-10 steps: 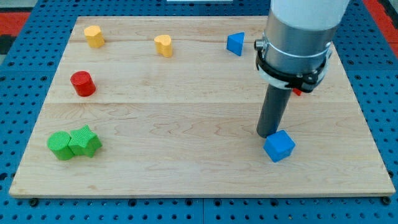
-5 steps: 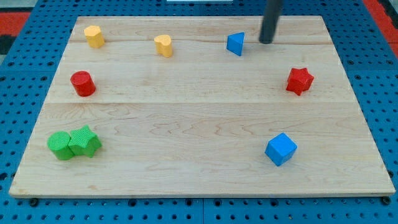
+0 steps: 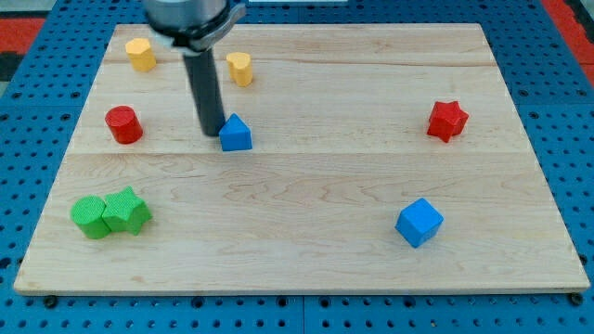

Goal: Move the blue triangle above to the blue cube

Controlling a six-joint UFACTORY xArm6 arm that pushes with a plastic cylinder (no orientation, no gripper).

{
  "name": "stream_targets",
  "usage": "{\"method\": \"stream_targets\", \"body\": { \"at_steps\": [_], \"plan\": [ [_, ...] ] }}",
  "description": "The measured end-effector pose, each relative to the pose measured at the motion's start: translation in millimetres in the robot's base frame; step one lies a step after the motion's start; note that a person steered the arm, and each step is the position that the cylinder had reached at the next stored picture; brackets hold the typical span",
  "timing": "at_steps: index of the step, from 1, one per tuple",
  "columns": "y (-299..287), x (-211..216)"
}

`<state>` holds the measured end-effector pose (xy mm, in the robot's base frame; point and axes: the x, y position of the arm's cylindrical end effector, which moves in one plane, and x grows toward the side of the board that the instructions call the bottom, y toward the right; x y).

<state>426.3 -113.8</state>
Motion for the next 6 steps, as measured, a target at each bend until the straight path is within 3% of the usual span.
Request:
{"method": "stream_targets", "body": {
  "at_steps": [1,3,4,6],
  "plan": [
    [-4.4,40.4],
    [-27.5,34.9],
    [-19.3,10.1],
    [55.5,-2.6]
  ]
}}
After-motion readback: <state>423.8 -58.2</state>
